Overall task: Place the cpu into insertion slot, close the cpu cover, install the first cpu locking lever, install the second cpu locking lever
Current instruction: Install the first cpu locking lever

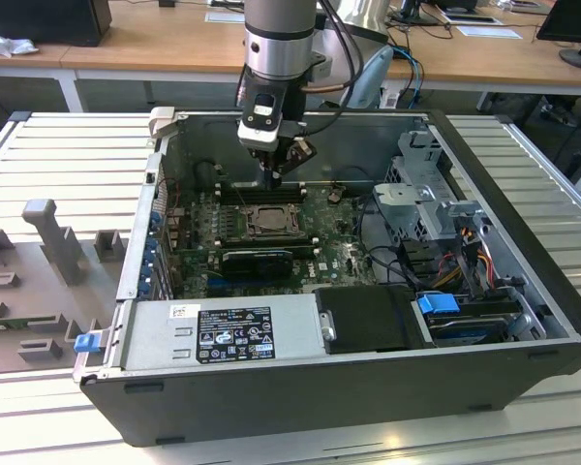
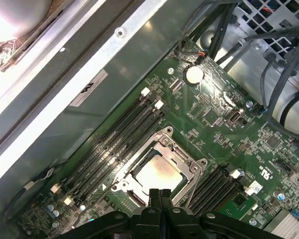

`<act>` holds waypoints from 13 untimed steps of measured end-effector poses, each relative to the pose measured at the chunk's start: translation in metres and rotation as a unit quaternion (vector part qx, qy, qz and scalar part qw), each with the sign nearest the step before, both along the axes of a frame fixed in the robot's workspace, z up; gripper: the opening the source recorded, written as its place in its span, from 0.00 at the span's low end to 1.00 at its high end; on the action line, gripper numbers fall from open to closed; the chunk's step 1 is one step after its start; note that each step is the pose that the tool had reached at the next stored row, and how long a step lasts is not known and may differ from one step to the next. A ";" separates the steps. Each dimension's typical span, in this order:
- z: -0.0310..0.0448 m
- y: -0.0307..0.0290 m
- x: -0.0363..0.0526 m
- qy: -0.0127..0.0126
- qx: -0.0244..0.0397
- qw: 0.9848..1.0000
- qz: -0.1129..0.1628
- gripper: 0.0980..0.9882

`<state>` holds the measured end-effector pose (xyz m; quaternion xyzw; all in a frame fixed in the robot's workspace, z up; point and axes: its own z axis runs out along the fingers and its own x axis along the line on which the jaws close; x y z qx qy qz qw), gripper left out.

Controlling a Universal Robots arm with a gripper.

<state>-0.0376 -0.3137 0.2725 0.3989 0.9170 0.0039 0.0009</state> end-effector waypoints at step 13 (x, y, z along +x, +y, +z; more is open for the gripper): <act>0.0000 0.0000 0.0000 0.000 0.000 0.999 0.045 0.01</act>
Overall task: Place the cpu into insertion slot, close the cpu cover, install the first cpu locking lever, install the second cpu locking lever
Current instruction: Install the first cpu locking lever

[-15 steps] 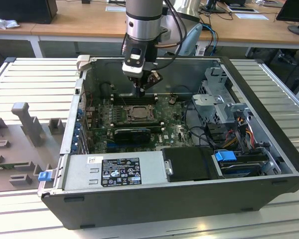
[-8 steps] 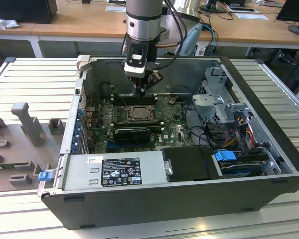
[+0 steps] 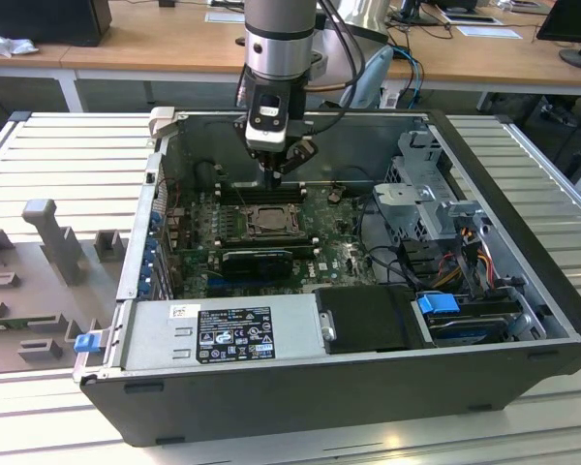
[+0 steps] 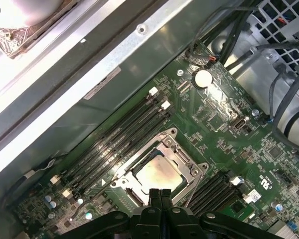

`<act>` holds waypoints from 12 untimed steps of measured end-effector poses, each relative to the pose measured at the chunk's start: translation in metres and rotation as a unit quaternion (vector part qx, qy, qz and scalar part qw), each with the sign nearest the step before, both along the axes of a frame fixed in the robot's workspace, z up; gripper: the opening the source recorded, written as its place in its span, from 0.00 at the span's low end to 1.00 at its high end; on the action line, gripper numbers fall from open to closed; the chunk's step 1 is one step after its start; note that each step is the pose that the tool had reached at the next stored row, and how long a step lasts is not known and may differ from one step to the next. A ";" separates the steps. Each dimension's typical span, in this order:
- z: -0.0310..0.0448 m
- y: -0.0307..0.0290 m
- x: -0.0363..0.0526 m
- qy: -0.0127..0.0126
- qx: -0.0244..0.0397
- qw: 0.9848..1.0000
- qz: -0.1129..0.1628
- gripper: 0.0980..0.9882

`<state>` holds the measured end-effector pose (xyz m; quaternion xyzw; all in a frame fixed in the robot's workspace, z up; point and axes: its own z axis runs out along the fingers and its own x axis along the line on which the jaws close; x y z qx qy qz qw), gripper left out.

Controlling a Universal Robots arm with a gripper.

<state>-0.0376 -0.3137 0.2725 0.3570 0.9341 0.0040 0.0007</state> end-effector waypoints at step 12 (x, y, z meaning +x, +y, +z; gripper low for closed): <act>0.0000 0.0000 0.0000 0.000 0.000 0.999 0.038 0.01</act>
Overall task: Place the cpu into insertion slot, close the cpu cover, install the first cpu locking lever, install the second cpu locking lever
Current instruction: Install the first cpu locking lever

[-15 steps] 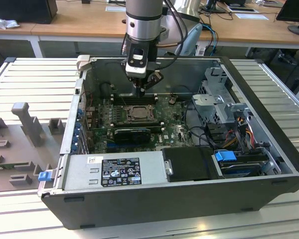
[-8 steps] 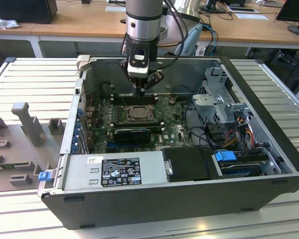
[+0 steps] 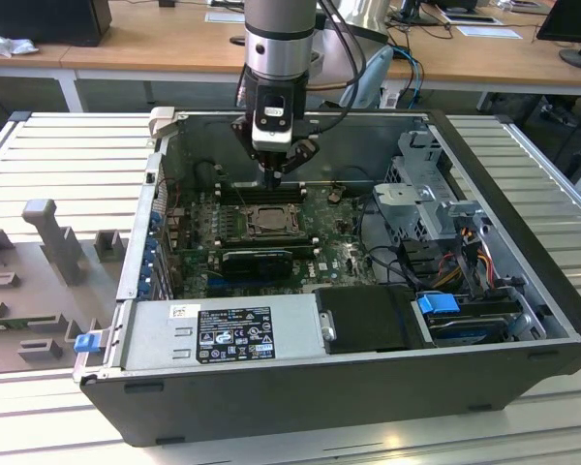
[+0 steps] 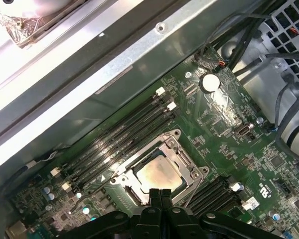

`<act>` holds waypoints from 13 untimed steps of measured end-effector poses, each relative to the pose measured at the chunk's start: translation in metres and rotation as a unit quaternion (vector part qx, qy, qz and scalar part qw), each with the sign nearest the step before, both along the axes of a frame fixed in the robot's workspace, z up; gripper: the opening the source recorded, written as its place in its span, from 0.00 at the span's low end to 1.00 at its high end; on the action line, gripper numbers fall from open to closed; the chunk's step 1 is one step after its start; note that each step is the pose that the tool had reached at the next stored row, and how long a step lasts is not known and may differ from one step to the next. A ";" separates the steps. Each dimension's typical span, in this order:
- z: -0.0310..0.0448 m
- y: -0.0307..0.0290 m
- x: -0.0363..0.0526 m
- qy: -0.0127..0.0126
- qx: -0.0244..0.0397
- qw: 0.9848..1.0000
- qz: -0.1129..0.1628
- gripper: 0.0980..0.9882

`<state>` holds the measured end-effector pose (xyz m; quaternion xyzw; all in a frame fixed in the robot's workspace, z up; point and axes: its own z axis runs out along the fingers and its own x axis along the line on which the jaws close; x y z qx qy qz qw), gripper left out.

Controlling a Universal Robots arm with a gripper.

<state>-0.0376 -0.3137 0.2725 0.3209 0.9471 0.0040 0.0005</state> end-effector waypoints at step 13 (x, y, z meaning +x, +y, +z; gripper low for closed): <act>0.0000 0.0000 0.0003 0.000 0.000 0.997 0.072 0.01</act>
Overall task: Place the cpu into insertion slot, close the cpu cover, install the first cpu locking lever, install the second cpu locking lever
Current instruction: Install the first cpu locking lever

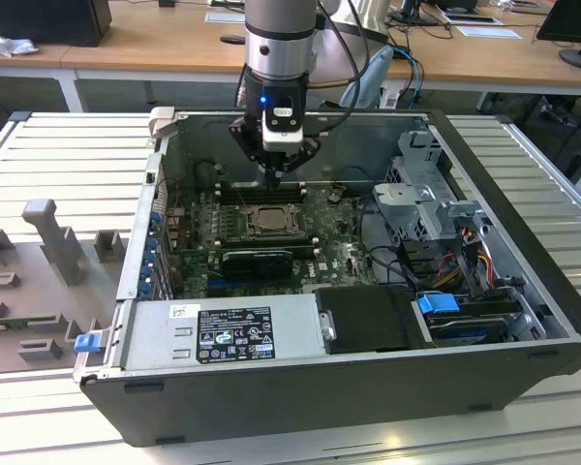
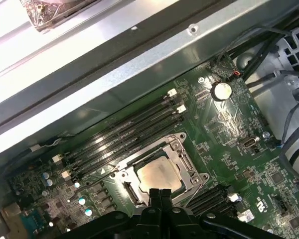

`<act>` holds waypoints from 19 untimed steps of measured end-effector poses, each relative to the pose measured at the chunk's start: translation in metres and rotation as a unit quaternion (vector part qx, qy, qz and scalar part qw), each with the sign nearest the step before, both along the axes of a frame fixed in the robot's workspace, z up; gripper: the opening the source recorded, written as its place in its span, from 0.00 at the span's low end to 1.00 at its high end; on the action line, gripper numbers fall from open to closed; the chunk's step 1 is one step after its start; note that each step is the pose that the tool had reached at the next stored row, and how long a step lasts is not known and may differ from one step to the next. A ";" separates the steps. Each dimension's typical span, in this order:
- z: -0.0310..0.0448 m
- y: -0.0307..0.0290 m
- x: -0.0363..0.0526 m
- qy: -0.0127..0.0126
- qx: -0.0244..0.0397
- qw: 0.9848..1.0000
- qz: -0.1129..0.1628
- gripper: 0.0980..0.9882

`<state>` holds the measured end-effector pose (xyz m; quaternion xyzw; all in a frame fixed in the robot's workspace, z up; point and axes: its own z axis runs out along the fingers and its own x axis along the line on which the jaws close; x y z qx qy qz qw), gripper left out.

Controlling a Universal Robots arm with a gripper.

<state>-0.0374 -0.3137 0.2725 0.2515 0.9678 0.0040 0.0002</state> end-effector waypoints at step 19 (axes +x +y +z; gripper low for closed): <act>-0.0038 0.0000 -0.0030 0.000 0.001 0.975 0.222 0.01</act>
